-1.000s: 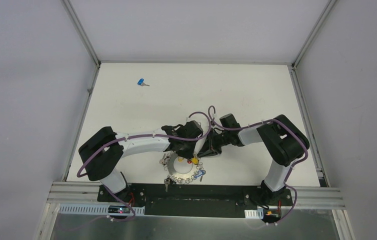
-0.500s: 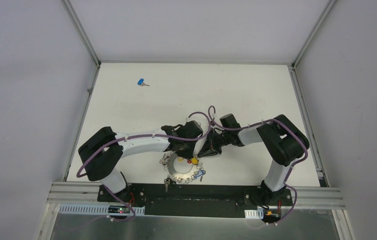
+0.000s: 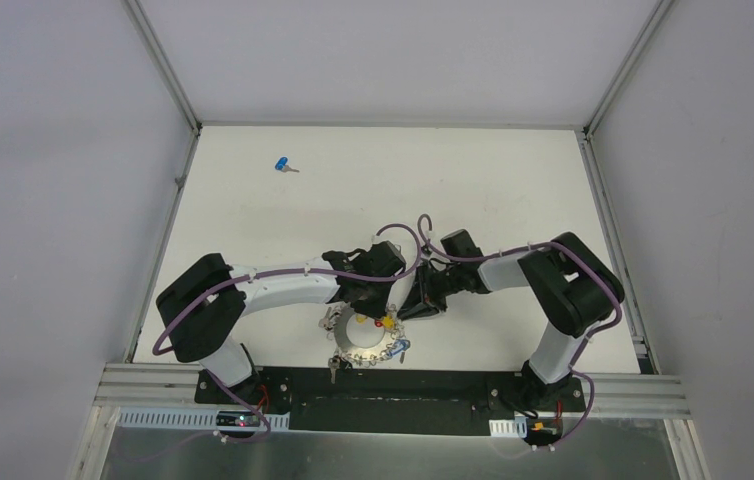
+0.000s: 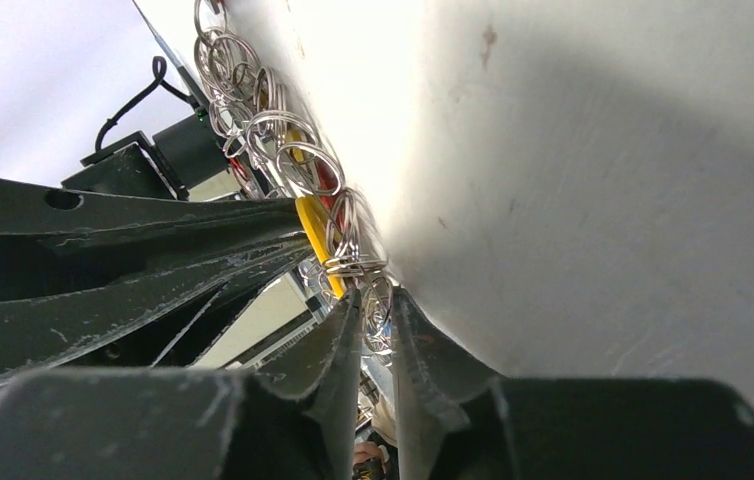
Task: Put the keys on the keyring
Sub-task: Pick up the keyring from the center of the board.
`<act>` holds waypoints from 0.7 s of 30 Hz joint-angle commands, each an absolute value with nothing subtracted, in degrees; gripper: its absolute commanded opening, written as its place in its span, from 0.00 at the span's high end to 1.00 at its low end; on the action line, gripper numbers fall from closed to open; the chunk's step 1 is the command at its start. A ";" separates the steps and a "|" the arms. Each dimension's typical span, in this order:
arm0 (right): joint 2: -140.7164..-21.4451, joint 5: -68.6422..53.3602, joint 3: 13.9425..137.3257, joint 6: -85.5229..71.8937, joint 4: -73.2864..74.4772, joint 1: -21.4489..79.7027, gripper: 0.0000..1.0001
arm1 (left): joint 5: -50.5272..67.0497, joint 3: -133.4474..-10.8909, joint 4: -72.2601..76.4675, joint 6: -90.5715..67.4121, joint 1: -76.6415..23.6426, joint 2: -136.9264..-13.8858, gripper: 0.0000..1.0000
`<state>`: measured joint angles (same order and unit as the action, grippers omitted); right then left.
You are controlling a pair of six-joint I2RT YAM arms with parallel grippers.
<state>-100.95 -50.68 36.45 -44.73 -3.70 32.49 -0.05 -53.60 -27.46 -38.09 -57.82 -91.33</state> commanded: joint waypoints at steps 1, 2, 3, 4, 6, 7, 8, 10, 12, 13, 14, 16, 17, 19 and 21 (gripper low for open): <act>-101.12 -48.28 33.30 -47.72 5.41 32.52 0.78 | -1.68 -54.24 -27.07 -37.87 -58.38 -89.90 0.83; -101.16 -48.28 33.17 -47.80 5.42 32.54 0.76 | -1.67 -54.23 -27.04 -37.86 -58.44 -89.91 0.83; -101.10 -48.26 33.07 -47.81 5.41 32.52 0.73 | -1.67 -54.24 -27.06 -37.88 -58.42 -89.88 0.83; -101.01 -48.21 32.91 -47.82 5.41 32.52 0.69 | -1.67 -54.25 -27.07 -37.88 -58.38 -89.91 0.83; -100.41 -47.64 32.56 -47.49 6.17 32.52 0.63 | -1.64 -54.25 -27.03 -37.84 -58.40 -89.82 0.83; -100.09 -47.45 32.46 -47.28 6.63 32.52 0.61 | -1.64 -54.23 -26.99 -37.80 -58.41 -89.79 0.83; -99.92 -47.38 32.39 -47.13 6.95 32.52 0.60 | -1.61 -54.25 -26.93 -37.79 -58.38 -89.82 0.83; -99.61 -47.37 32.19 -47.14 7.25 32.55 0.60 | -1.67 -54.25 -26.93 -37.79 -58.39 -89.82 0.83; -99.42 -47.41 31.95 -47.20 7.50 32.52 0.60 | -1.56 -54.29 -26.93 -37.79 -58.40 -89.82 0.83; -99.35 -47.38 31.91 -47.20 7.81 32.52 0.61 | -1.63 -54.24 -26.96 -37.77 -58.42 -89.81 0.83; -99.44 -47.44 31.83 -47.24 7.90 32.52 0.61 | -1.64 -54.21 -26.91 -37.78 -58.42 -89.76 0.83; -99.61 -47.53 31.73 -47.31 7.63 32.52 0.63 | -1.67 -54.21 -26.90 -37.79 -58.38 -89.73 0.83; -99.85 -47.77 31.59 -47.74 6.94 32.52 0.64 | -1.67 -54.22 -26.83 -37.72 -58.43 -89.80 0.83; -100.28 -48.25 31.45 -49.31 4.80 32.52 0.70 | -1.59 -54.23 -26.82 -37.68 -58.39 -89.88 0.83; -100.95 -48.51 31.42 -50.87 2.95 32.56 0.75 | -1.50 -54.23 -26.82 -37.68 -58.43 -90.01 0.83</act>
<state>-98.21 -51.29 33.89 -44.64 -2.04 32.49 -0.05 -53.60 -27.46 -38.09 -57.82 -91.33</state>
